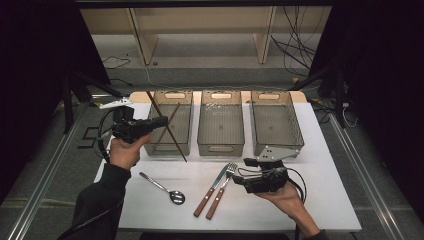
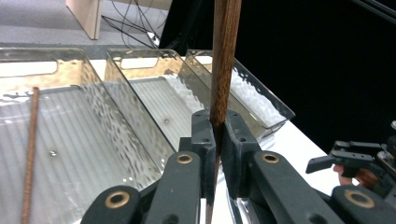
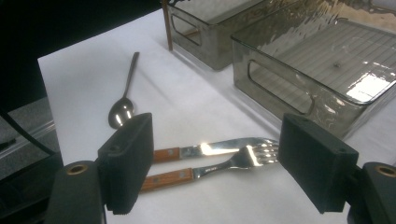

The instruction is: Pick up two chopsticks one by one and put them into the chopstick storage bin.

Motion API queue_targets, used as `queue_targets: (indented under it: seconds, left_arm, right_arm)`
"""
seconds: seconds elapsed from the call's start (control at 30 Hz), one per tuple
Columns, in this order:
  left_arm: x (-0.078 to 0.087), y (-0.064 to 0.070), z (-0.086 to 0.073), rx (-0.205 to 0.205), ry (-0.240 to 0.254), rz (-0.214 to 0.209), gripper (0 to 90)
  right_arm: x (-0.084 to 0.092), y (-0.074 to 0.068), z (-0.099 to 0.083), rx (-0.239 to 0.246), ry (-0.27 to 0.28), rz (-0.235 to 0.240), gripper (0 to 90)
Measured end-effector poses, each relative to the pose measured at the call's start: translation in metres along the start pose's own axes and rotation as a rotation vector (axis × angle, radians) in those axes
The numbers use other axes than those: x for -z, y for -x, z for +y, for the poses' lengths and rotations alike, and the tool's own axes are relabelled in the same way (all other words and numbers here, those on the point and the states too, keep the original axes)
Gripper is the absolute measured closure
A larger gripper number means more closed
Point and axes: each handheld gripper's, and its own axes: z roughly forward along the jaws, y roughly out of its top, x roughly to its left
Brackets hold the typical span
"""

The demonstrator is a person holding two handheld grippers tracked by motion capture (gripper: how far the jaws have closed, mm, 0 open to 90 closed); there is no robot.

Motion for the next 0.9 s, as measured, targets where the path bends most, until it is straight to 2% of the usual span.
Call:
queue_targets:
  seconds: [0.23, 0.57, 0.9]
  left_arm:
    - [0.005, -0.009, 0.013, -0.017, -0.010, 0.050, 84.1]
    - [0.006, -0.017, 0.030, -0.015, -0.014, 0.079, 84.1]
    - [0.004, -0.019, 0.051, -0.057, -0.042, 0.133, 84.1]
  right_arm:
    - [0.001, -0.001, -0.004, -0.004, 0.001, -0.008, 26.1]
    - [0.001, -0.001, -0.006, -0.004, -0.003, -0.013, 24.4]
    - [0.003, -0.001, -0.009, -0.009, -0.001, -0.016, 23.1]
